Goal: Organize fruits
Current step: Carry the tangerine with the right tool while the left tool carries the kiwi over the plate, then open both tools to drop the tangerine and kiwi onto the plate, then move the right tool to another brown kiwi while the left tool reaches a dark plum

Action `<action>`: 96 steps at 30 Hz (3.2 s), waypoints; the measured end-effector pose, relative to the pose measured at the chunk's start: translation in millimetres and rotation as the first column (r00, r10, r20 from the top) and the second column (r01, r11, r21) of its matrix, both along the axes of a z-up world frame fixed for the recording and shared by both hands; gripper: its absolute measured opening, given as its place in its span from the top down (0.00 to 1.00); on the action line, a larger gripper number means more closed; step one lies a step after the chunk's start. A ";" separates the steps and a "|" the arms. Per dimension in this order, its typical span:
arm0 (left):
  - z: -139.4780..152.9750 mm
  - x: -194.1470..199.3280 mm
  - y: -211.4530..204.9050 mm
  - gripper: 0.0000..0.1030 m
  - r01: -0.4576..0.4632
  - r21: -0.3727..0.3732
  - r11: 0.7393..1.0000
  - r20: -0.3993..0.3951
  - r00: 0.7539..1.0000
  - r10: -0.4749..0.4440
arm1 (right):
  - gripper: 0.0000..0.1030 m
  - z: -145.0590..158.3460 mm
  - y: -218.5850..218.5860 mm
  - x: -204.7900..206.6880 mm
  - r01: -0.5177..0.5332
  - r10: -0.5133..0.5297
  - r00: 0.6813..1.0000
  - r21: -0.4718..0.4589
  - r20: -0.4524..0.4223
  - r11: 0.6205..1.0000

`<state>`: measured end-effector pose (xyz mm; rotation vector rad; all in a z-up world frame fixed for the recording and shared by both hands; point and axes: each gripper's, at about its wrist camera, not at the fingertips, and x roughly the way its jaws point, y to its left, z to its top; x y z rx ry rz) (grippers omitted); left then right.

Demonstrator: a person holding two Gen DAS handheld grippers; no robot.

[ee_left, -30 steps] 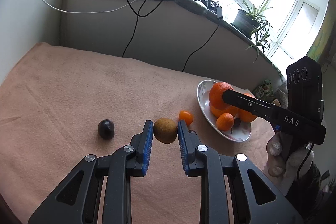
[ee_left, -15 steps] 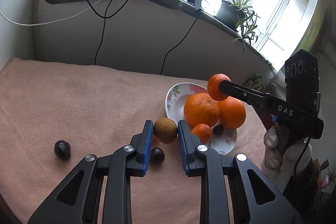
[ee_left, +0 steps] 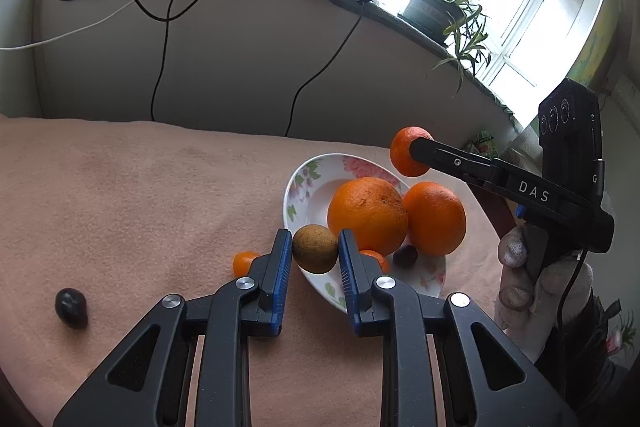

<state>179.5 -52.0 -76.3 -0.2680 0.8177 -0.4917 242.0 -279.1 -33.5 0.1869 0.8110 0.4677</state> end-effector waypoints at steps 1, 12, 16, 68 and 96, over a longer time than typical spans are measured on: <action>-0.5 0.4 -1.2 0.78 0.003 0.001 1.000 -0.002 1.000 -0.003 | 0.63 -0.9 0.2 2.4 0.001 -0.001 1.000 -0.003 -0.003 1.000; -1.2 6.2 -13.7 0.78 0.018 0.023 1.000 -0.001 1.000 -0.018 | 0.63 -12.2 0.9 17.1 0.015 -0.017 0.999 -0.035 -0.041 0.999; -1.1 8.8 -17.0 0.78 0.026 0.015 1.000 -0.005 1.000 -0.026 | 0.63 -12.8 2.7 17.9 0.014 -0.016 0.999 -0.046 -0.044 0.999; 18.7 -36.6 7.5 0.31 -0.068 0.108 0.992 0.114 0.992 0.056 | 0.19 40.0 20.5 -50.9 0.008 -0.007 0.982 -0.007 0.187 1.000; -13.8 -88.3 123.8 0.31 -0.295 0.142 0.945 0.052 0.955 0.291 | 0.31 8.2 126.4 -101.8 -0.297 0.305 0.951 -0.116 0.059 0.948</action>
